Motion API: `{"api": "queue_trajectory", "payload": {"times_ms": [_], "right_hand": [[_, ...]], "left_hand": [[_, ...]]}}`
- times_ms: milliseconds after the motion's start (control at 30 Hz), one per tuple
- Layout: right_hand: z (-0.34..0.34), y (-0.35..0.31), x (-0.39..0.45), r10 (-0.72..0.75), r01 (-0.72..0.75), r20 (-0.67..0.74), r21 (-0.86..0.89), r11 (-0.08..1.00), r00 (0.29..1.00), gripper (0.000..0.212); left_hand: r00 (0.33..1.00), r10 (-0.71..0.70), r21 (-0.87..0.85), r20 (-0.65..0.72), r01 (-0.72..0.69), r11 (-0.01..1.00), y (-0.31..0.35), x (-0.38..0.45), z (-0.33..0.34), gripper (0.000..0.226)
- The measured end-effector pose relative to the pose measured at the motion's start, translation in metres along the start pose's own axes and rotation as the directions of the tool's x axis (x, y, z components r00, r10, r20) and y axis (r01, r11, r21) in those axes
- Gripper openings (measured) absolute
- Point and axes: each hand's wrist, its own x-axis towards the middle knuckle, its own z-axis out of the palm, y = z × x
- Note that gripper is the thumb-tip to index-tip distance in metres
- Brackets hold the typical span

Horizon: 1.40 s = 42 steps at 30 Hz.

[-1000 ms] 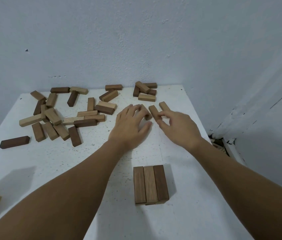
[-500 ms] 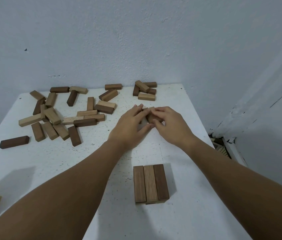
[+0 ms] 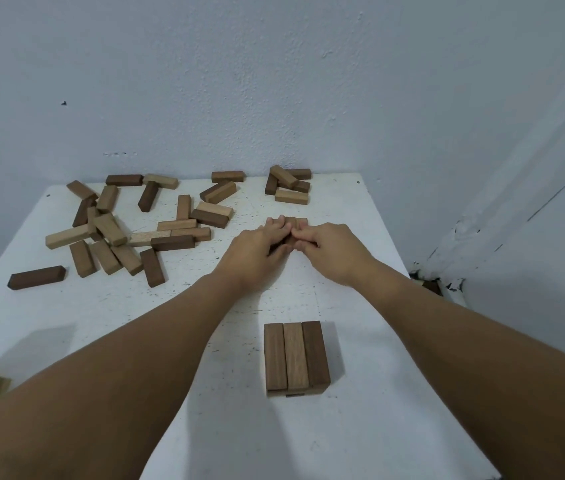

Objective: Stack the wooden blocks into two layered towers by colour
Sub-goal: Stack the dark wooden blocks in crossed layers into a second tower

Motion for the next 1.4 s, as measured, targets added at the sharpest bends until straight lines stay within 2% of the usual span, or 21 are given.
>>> {"api": "queue_trajectory", "payload": {"times_ms": [67,167,200,300,367,433,533,700,900,1400], "right_hand": [[-0.007,0.000,-0.005,-0.012,0.011,0.010,0.097,0.995,1.000,0.031],[-0.013,0.002,-0.009,0.002,-0.001,-0.006,0.255,0.967,1.000,0.048],[-0.014,0.003,-0.008,0.002,0.002,-0.013,0.263,0.965,1.000,0.056],[-0.013,0.006,-0.002,-0.014,0.009,0.035,0.120,0.993,0.999,0.084],[-0.013,0.005,0.001,0.063,-0.073,0.093,0.117,0.990,0.994,0.102],[-0.013,0.006,0.006,0.135,-0.151,0.139,0.105,0.983,0.981,0.112],[-0.011,0.005,0.011,0.161,-0.184,0.175,0.124,0.975,0.971,0.104],[0.001,0.001,0.013,0.113,-0.146,0.143,0.249,0.957,0.983,0.082],[0.004,0.006,0.003,0.069,-0.086,0.078,0.235,0.968,0.995,0.081],[0.012,0.002,-0.039,0.030,-0.040,0.047,0.234,0.971,0.998,0.084]], "left_hand": [[0.999,-0.041,-0.056,0.024,0.042,0.998,0.002,-0.003,-0.009,0.050],[0.995,-0.092,-0.136,0.050,0.098,0.986,0.003,-0.005,-0.026,0.061],[0.993,-0.106,-0.144,0.053,0.113,0.983,0.005,-0.005,-0.031,0.069],[0.982,-0.143,-0.114,0.124,0.157,0.981,0.011,-0.003,-0.046,0.097],[0.962,-0.166,-0.053,0.215,0.182,0.982,0.012,0.001,-0.053,0.102],[0.937,-0.196,0.016,0.289,0.200,0.980,0.011,0.008,-0.058,0.101],[0.932,-0.207,0.042,0.297,0.204,0.978,0.006,0.014,-0.058,0.091],[0.953,-0.189,-0.044,0.237,0.205,0.978,0.000,0.015,-0.052,0.086],[0.962,-0.154,-0.010,0.224,0.161,0.987,0.002,0.008,-0.050,0.086],[0.970,-0.148,0.041,0.195,0.143,0.989,0.011,-0.034,-0.040,0.082]]}}
